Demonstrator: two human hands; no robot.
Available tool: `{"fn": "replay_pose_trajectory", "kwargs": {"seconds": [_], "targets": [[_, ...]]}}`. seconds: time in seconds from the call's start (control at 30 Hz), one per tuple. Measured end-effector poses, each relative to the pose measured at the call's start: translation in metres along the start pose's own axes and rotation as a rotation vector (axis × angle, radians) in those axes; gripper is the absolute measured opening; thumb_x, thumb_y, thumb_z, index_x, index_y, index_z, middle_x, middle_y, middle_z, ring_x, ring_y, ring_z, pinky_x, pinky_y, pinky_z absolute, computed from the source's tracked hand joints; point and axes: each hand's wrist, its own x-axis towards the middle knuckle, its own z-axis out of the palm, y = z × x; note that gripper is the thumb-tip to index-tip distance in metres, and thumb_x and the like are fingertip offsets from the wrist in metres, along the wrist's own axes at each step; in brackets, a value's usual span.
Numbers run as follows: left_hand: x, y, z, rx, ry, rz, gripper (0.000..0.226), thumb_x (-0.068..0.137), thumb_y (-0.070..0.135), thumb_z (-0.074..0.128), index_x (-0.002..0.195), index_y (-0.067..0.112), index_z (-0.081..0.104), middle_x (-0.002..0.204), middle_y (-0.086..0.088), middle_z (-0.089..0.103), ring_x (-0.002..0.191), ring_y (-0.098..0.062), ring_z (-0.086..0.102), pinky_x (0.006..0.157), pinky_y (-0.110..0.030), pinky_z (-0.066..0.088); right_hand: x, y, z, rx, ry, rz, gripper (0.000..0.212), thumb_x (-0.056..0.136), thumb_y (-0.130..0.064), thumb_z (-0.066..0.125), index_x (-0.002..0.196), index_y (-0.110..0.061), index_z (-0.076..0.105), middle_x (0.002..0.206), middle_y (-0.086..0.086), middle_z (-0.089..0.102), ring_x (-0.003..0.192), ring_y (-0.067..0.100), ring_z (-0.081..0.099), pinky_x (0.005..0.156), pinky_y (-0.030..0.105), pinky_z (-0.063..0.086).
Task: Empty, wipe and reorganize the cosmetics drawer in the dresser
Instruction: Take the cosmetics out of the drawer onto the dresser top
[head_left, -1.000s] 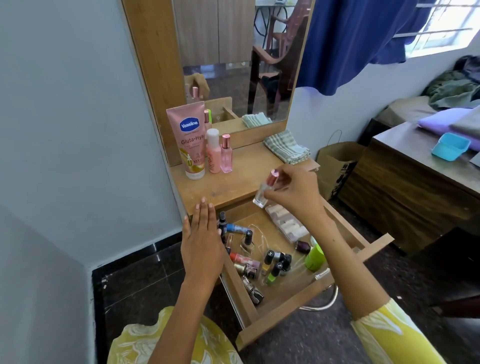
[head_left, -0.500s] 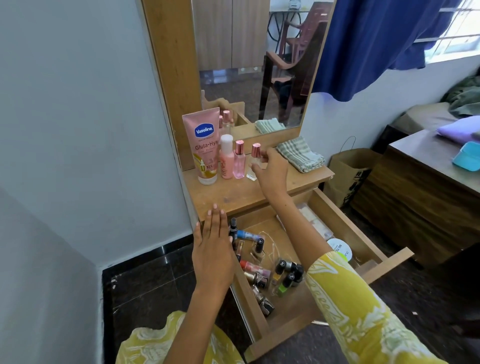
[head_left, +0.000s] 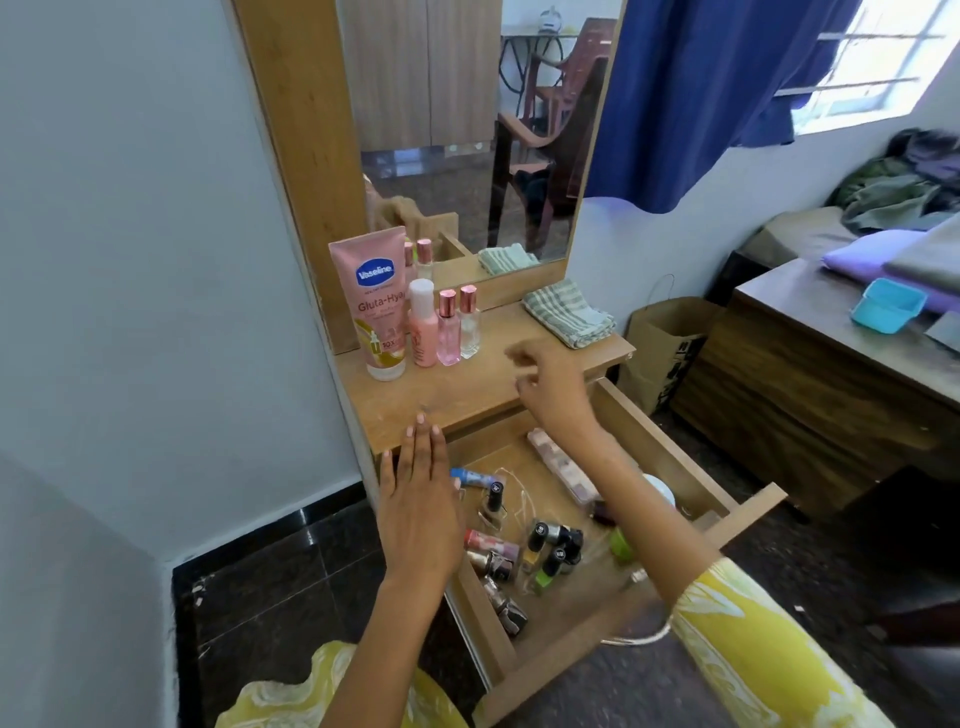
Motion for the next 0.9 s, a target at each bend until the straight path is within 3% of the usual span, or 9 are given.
{"fn": "replay_pose_trajectory", "kwargs": {"seconds": [0.1,0.17,0.23,0.3,0.4,0.5,0.63,0.8,0.9], "targets": [[0.007,0.007,0.001,0.012,-0.011,0.025,0.060,0.101,0.033,0.021,0.147,0.010,-0.012,0.155,-0.009,-0.020,0.144,-0.020,-0.015,0.114,-0.038,-0.010,-0.033,0.016,-0.041,-0.291,-0.251,-0.005,0.009,0.082,-0.012,0.063,0.085,-0.020,0.066,0.087,-0.001,0.067,0.082,0.016,0.060,0.072,0.031,0.050],[0.009,0.009,0.001,0.018,-0.011,0.029,0.060,0.101,0.032,0.021,0.148,0.009,-0.009,0.156,-0.009,-0.019,0.144,-0.019,-0.014,0.114,-0.038,-0.008,-0.053,0.027,-0.064,-0.474,-0.385,0.059,0.008,0.082,-0.022,0.066,0.079,-0.026,0.060,0.081,-0.007,0.061,0.077,0.014,0.056,0.065,0.028,0.045],[0.008,0.008,0.000,0.015,-0.011,0.035,0.059,0.101,0.031,0.022,0.148,0.010,-0.008,0.156,-0.008,-0.017,0.144,-0.019,-0.013,0.115,-0.038,-0.006,-0.071,0.038,-0.078,-0.600,-0.468,0.129,0.012,0.079,-0.032,0.070,0.087,-0.028,0.063,0.087,-0.010,0.060,0.083,0.011,0.056,0.066,0.026,0.044],[0.007,0.008,-0.002,0.013,-0.013,0.039,0.059,0.101,0.030,0.023,0.148,0.010,-0.007,0.157,-0.007,-0.015,0.144,-0.018,-0.012,0.115,-0.038,-0.005,-0.087,0.048,-0.082,-0.689,-0.551,0.207,0.029,0.074,-0.039,0.074,0.100,-0.028,0.064,0.100,-0.007,0.062,0.093,0.015,0.059,0.070,0.028,0.047],[0.007,0.009,-0.004,0.019,-0.015,0.036,0.060,0.102,0.031,0.023,0.148,0.010,-0.008,0.157,-0.007,-0.016,0.144,-0.018,-0.013,0.115,-0.038,-0.005,-0.103,0.056,-0.075,-0.767,-0.602,0.274,0.042,0.071,-0.032,0.078,0.110,-0.027,0.061,0.108,0.000,0.059,0.094,0.021,0.061,0.067,0.029,0.047],[0.006,0.010,-0.003,0.026,-0.021,0.027,0.060,0.102,0.031,0.024,0.148,0.011,-0.009,0.156,-0.007,-0.017,0.144,-0.018,-0.013,0.115,-0.038,-0.007,-0.107,0.057,-0.070,-0.747,-0.545,0.291,0.034,0.077,-0.014,0.071,0.109,-0.022,0.063,0.108,0.006,0.058,0.089,0.024,0.062,0.067,0.030,0.050],[0.006,0.009,-0.002,0.018,-0.021,0.025,0.061,0.102,0.031,0.026,0.148,0.012,-0.010,0.156,-0.006,-0.019,0.144,-0.018,-0.013,0.114,-0.038,-0.008,-0.101,0.049,-0.070,-0.631,-0.427,0.241,0.037,0.069,-0.023,0.076,0.103,-0.026,0.063,0.105,0.000,0.060,0.090,0.021,0.060,0.063,0.028,0.042],[0.006,0.008,-0.001,0.002,-0.019,0.021,0.061,0.102,0.034,0.023,0.147,0.013,-0.012,0.155,-0.005,-0.021,0.144,-0.016,-0.014,0.114,-0.038,-0.008,-0.071,0.016,-0.069,-0.306,-0.082,0.098,0.041,0.062,-0.025,0.078,0.093,-0.021,0.052,0.085,-0.005,0.059,0.084,0.019,0.057,0.061,0.028,0.036],[0.006,0.007,0.000,0.023,-0.021,0.019,0.061,0.102,0.034,0.022,0.147,0.012,-0.014,0.155,-0.005,-0.022,0.144,-0.016,-0.014,0.113,-0.037,-0.011,-0.045,-0.004,-0.055,-0.031,0.061,0.091,0.057,0.062,-0.018,0.078,0.113,-0.019,0.052,0.087,-0.003,0.061,0.083,0.018,0.058,0.069,0.031,0.048]]}}
